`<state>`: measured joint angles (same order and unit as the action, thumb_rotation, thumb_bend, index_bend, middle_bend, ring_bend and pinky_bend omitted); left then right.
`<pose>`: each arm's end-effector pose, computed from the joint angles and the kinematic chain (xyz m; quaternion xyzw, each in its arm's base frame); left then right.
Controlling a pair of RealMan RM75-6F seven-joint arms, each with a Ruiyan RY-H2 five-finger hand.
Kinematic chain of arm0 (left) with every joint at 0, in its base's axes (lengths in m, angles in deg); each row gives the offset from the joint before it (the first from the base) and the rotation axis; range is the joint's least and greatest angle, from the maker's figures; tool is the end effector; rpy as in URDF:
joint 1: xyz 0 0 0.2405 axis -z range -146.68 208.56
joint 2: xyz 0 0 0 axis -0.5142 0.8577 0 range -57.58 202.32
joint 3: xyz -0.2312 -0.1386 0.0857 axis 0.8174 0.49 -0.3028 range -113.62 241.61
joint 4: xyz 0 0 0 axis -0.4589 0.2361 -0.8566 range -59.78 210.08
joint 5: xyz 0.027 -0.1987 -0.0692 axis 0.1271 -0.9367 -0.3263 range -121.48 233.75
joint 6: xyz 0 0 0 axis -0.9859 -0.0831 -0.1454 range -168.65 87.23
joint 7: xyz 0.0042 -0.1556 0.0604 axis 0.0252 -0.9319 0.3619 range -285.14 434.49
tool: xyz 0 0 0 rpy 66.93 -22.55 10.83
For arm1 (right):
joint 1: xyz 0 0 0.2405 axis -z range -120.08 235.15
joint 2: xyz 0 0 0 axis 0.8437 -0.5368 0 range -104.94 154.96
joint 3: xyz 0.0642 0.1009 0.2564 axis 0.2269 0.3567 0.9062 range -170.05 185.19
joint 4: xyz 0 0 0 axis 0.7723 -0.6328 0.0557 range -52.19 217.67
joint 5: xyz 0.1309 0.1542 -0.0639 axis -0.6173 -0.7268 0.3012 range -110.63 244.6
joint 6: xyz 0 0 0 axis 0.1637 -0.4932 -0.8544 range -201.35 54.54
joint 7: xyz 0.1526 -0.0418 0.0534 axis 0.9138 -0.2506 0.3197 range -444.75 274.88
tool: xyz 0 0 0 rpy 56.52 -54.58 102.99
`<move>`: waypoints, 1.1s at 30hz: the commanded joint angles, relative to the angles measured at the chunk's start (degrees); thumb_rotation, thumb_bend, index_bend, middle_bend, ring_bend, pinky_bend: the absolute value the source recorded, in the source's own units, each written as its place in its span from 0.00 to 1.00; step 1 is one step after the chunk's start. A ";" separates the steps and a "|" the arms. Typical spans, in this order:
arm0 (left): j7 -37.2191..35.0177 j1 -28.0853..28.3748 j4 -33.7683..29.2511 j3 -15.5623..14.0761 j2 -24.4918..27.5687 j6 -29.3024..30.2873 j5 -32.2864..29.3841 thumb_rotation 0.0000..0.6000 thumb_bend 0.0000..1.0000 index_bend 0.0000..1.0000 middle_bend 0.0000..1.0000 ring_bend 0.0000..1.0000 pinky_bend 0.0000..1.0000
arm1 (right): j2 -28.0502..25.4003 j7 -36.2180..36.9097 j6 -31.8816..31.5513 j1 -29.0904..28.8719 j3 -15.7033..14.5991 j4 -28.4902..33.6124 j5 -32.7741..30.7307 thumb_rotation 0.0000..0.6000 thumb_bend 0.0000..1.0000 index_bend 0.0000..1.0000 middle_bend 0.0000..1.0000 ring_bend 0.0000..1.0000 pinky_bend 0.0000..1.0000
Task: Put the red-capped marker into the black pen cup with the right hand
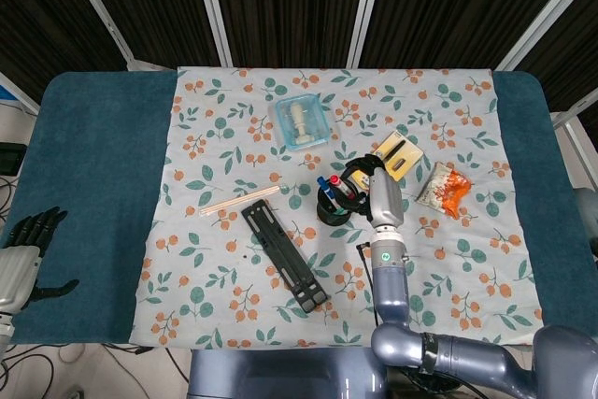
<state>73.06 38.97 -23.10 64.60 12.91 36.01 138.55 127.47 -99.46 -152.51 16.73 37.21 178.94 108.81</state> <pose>-0.3312 0.2120 0.1621 -0.6108 -0.4522 -0.3523 0.5463 -0.1074 -0.3851 -0.0051 0.3945 -0.6130 0.5443 0.4152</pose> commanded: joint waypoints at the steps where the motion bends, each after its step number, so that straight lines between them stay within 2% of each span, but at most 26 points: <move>1: 0.01 -0.01 0.02 0.00 0.01 0.00 -0.02 1.00 0.03 0.00 0.00 0.00 0.00 | -0.01 -0.22 -0.11 0.14 0.16 0.03 -0.31 1.00 0.40 0.55 0.34 0.14 0.23; 10: 0.18 0.05 -0.14 0.04 0.05 -0.21 -0.34 1.00 0.03 0.00 0.00 0.00 0.00 | 0.04 -1.87 -0.21 -0.01 1.18 -0.47 -1.70 1.00 0.39 0.52 0.32 0.13 0.23; 19: 0.42 0.11 -0.26 0.06 0.06 -0.38 -0.55 1.00 0.03 0.00 0.00 0.00 0.00 | -0.60 -5.13 -0.41 -0.48 2.20 -0.18 -4.12 1.00 0.27 0.25 0.09 0.01 0.20; 25: 0.46 0.11 -0.34 0.07 0.09 -0.38 -0.63 1.00 0.03 0.00 0.00 0.00 0.00 | -1.44 -6.01 -0.36 -0.28 2.76 1.30 -5.47 1.00 0.26 0.23 0.08 0.00 0.19; 28: 0.41 0.08 -0.33 0.12 0.10 -0.29 -0.66 1.00 0.03 0.00 0.00 0.00 0.00 | -2.72 -6.40 -0.74 0.36 2.14 2.83 -4.46 1.00 0.26 0.21 0.06 0.00 0.19; 33: 0.46 0.03 -0.26 0.07 0.11 -0.14 -0.46 1.00 0.03 0.00 0.00 0.00 0.00 | -9.12 -7.44 -1.49 4.12 -1.52 9.03 -0.06 1.00 0.21 0.16 0.02 0.00 0.19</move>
<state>73.49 39.02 -23.36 64.69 13.01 35.84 138.05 121.36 -106.37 -153.54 18.80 37.58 185.10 106.59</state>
